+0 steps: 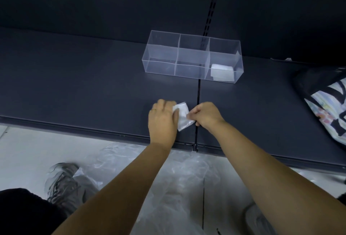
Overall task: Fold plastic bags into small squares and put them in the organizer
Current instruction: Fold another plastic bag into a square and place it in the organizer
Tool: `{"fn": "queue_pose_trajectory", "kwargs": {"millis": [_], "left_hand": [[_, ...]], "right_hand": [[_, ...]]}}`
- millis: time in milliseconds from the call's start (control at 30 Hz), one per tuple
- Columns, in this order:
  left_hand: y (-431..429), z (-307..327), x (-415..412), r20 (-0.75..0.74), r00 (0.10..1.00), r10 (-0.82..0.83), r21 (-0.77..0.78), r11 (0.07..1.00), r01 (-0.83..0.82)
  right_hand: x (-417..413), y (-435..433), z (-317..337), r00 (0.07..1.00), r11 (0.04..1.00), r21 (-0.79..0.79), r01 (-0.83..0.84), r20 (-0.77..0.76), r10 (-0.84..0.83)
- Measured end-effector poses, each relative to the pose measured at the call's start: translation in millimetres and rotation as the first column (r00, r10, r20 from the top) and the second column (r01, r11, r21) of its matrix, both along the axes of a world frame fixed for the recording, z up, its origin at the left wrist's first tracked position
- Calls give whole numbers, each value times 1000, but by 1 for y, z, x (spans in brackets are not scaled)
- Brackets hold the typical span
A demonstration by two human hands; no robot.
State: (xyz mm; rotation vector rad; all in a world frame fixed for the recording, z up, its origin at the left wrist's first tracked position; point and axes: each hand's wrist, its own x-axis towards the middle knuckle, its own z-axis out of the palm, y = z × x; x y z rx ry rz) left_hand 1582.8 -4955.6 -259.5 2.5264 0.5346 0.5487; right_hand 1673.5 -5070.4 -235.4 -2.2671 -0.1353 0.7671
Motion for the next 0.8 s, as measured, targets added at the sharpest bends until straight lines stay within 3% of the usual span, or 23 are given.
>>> {"fn": "queue_pose_trajectory", "kwargs": {"millis": [67, 100, 167, 267, 333, 400, 633, 800], "left_hand": [[0, -10, -3, -216, 955, -205, 146, 960, 240], [2, -15, -5, -356, 905, -234, 170, 936, 309], [8, -28, -8, -491, 843, -221, 202, 912, 357], [11, -32, -8, -537, 817, -213, 202, 907, 369], [12, -31, -8, -548, 809, -214, 202, 904, 376], [11, -31, -8, -557, 806, -201, 191, 913, 360], [4, -29, -6, -586, 802, -111, 188, 945, 269], [0, -27, -10, -595, 800, -78, 182, 956, 228]], "right_hand": [[1, 2, 3, 1000, 1000, -27, -5, -18, 4], [1, 3, 3, 1000, 999, -35, -4, -11, 4], [-1, 3, 1, 1000, 999, -38, -2, 24, 3], [-17, 2, -6, 984, 996, -91, -22, 175, 38], [-31, -5, -16, 916, 965, -261, -20, 382, 122], [-38, -13, -25, 854, 956, -289, 41, 508, 117], [-41, -7, -30, 836, 960, -222, 168, 548, -20], [-45, -5, -23, 891, 964, -202, 174, 449, -67]]}}
